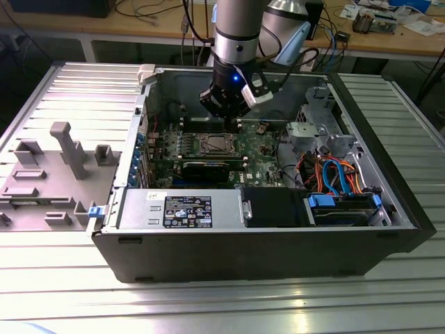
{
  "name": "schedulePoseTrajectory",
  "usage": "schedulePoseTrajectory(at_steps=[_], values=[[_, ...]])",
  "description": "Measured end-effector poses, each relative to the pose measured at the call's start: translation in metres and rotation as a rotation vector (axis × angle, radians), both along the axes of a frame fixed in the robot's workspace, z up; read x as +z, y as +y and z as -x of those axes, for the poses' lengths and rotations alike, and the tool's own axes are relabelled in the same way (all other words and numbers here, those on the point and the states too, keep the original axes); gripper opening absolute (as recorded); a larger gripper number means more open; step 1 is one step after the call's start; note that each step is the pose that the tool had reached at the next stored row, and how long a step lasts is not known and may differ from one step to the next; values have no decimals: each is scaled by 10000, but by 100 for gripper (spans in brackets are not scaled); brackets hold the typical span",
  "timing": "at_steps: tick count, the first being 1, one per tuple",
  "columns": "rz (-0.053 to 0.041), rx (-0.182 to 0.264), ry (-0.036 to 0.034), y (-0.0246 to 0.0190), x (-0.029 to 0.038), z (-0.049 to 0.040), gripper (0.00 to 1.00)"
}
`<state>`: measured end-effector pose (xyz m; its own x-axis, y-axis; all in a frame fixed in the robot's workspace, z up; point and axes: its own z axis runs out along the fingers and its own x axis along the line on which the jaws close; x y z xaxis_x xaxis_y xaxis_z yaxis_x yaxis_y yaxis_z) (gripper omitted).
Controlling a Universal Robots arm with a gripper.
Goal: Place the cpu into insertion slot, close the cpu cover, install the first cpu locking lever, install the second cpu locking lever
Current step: 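Install the second cpu locking lever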
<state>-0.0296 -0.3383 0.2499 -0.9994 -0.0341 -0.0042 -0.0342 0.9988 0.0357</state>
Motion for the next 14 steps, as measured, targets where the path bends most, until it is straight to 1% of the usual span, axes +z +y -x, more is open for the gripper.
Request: schedulePoseTrajectory(at_steps=[5, 9, 10, 12, 13, 14], values=[[0, 0, 0, 0, 0, 0, 11], [0, 0, -1, 0, 41, 0, 11], [-3, 1, -1, -3, 40, 0, 11], [0, 1, 0, -22, 41, 0, 11], [1, -1, 1, -53, 41, 0, 11], [-1, 0, 0, -96, 41, 0, 11]])
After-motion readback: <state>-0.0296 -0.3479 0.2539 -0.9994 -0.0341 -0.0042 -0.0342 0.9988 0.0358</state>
